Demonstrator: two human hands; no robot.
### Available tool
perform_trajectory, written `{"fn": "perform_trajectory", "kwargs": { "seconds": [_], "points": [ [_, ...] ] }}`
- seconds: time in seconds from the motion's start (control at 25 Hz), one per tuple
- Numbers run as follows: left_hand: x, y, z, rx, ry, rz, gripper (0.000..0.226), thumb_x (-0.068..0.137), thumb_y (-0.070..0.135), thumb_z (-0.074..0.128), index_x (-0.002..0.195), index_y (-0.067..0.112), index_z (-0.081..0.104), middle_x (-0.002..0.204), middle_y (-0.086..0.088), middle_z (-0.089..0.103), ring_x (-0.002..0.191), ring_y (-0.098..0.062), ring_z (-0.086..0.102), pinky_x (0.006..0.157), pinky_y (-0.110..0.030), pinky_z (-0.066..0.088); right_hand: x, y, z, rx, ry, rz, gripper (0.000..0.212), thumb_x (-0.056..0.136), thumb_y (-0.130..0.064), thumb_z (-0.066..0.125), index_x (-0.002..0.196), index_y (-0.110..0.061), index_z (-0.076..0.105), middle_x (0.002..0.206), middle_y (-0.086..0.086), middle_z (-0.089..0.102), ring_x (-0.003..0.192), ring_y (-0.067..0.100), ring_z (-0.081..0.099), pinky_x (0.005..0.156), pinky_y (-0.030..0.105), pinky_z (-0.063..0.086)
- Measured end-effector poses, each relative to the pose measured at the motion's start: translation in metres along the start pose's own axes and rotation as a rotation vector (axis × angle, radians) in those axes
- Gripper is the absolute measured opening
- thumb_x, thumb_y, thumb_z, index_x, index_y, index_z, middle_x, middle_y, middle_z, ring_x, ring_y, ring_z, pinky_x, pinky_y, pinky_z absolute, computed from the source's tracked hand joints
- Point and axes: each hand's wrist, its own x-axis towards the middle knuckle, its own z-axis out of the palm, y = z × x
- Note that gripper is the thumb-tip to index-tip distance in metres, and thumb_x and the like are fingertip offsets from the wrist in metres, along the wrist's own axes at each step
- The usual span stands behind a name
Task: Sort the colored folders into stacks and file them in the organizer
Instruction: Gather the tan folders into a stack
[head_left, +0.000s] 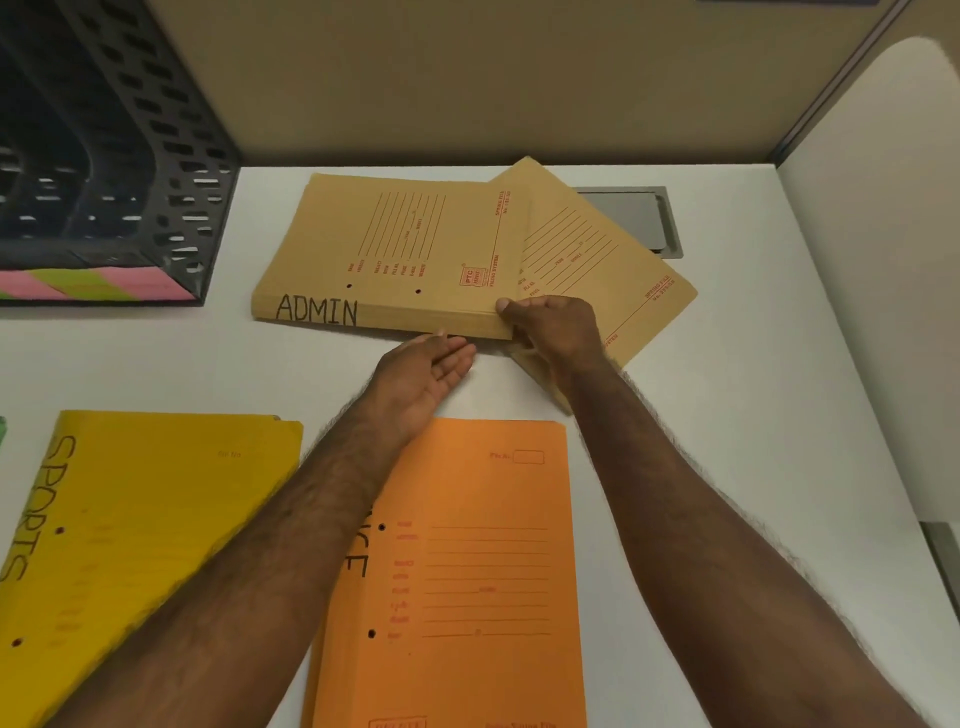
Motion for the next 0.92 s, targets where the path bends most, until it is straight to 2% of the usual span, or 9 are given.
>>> {"fn": "perform_trajectory", "kwargs": {
  "seconds": [0.12,0.16,0.24,0.32,0.4,0.48,0.64,0.84,0.92],
  "points": [
    [-0.007,0.001,0.002,-0.052,-0.010,0.012,0.030,0.105,0.006,0.060,0.132,-0.006,0.056,0.123,-0.027,0.068,0.112,-0.033,0.072,0.092,-0.038,0.060,-0.023,0.001,-0.006,0.178,-0.065,-0.005,0.022,0.082,-0.022,0.092,0.086,-0.007,0.077,0.091,0.019,0.081,0.086,0.034,0.079,0.078,0.048,0.067],
    [-0.013,0.001,0.003,-0.083,-0.013,0.019,0.029,0.104,0.008,0.061,0.131,-0.003,0.057,0.123,-0.026,0.069,0.113,-0.033,0.071,0.093,-0.039,0.060,-0.034,0.002,-0.008,0.177,-0.067,-0.030,0.021,0.083,-0.024,0.091,0.085,-0.009,0.077,0.088,0.018,0.080,0.081,0.029,0.076,0.076,0.046,0.065],
    [-0.026,0.000,0.007,-0.145,-0.026,0.036,0.032,0.103,0.012,0.064,0.133,0.001,0.058,0.128,-0.024,0.069,0.117,-0.032,0.070,0.100,-0.041,0.057,-0.060,0.007,-0.012,0.097,-0.041,-0.138,0.023,0.085,-0.029,0.089,0.082,-0.010,0.077,0.076,0.008,0.076,0.068,0.014,0.066,0.066,0.032,0.055],
    [-0.043,-0.003,0.012,-0.171,-0.053,0.058,0.033,0.102,0.016,0.067,0.131,0.004,0.061,0.129,-0.022,0.071,0.121,-0.031,0.069,0.107,-0.044,0.055,-0.092,0.013,-0.013,0.037,-0.021,-0.248,0.025,0.087,-0.033,0.087,0.085,-0.010,0.078,0.077,0.009,0.075,0.068,0.012,0.064,0.067,0.027,0.053],
    [-0.064,-0.007,0.015,-0.157,-0.078,0.087,0.027,0.100,0.017,0.070,0.124,0.006,0.065,0.126,-0.020,0.073,0.119,-0.031,0.070,0.101,-0.044,0.060,-0.127,0.017,-0.014,-0.031,0.006,-0.341,0.022,0.088,-0.036,0.085,0.085,-0.016,0.077,0.083,0.003,0.076,0.076,0.014,0.069,0.071,0.024,0.056],
    [-0.086,-0.012,0.016,-0.130,-0.084,0.112,0.025,0.099,0.016,0.071,0.122,0.006,0.066,0.125,-0.019,0.074,0.117,-0.032,0.071,0.092,-0.042,0.063,-0.160,0.021,-0.016,-0.113,0.043,-0.429,0.020,0.089,-0.038,0.084,0.084,-0.021,0.075,0.085,-0.004,0.074,0.079,0.010,0.067,0.069,0.016,0.053],
    [-0.132,-0.026,0.012,-0.067,-0.122,0.179,0.037,0.099,0.013,0.070,0.133,0.001,0.062,0.126,-0.021,0.072,0.118,-0.034,0.070,0.086,-0.043,0.063,-0.220,0.029,-0.028,-0.163,0.095,-0.499,0.019,0.091,-0.041,0.083,0.086,-0.025,0.073,0.087,-0.007,0.072,0.081,0.011,0.067,0.068,0.020,0.055],
    [-0.191,-0.040,-0.006,0.088,-0.229,0.340,0.031,0.100,0.016,0.069,0.129,0.010,0.061,0.119,-0.011,0.077,0.110,-0.026,0.075,0.083,-0.037,0.065,-0.290,0.046,-0.046,-0.101,0.135,-0.513,0.028,0.085,-0.051,0.086,0.084,-0.026,0.074,0.088,-0.011,0.075,0.082,0.010,0.071,0.068,0.018,0.057],
    [-0.213,-0.047,-0.016,0.139,-0.307,0.400,0.030,0.101,0.019,0.069,0.129,0.013,0.061,0.118,-0.007,0.079,0.106,-0.021,0.077,0.083,-0.034,0.064,-0.316,0.055,-0.055,-0.075,0.183,-0.513,0.031,0.085,-0.059,0.083,0.089,-0.030,0.073,0.091,-0.011,0.076,0.085,0.010,0.073,0.071,0.024,0.061]
  ]
}}
